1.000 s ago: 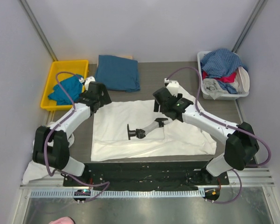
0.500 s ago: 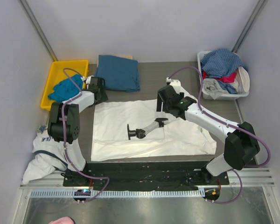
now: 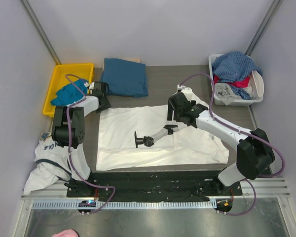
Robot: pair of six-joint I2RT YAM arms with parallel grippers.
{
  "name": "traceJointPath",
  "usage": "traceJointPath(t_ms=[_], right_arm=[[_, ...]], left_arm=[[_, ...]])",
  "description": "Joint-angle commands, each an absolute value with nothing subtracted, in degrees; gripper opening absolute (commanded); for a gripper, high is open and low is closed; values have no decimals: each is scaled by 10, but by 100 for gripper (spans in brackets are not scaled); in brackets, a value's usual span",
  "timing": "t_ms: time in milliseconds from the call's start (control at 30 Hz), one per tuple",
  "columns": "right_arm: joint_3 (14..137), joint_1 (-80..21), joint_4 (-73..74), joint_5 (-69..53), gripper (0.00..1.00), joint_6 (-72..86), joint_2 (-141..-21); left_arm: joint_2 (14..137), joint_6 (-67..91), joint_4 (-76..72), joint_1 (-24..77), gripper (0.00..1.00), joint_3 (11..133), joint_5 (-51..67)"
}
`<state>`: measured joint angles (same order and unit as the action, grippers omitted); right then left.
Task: Fold and stack the t-shirts
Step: Fold the tshirt
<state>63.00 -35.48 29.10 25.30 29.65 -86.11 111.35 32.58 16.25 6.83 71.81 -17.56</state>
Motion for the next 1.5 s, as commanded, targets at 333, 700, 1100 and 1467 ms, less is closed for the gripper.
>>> traceJointPath(t_ms=[333, 700, 1100, 1467], right_arm=[[616, -338, 276, 260, 83, 290, -838], [753, -246, 263, 230, 83, 244, -966], [1018, -156, 255, 158, 83, 184, -1194], [1136, -126, 268, 128, 82, 165, -1318]], left_arm=[[1120, 338, 147, 65, 22, 731, -163], [1109, 343, 140, 65, 0, 712, -157], [1104, 361, 127, 65, 0, 686, -132], [1102, 364, 124, 65, 0, 683, -125]])
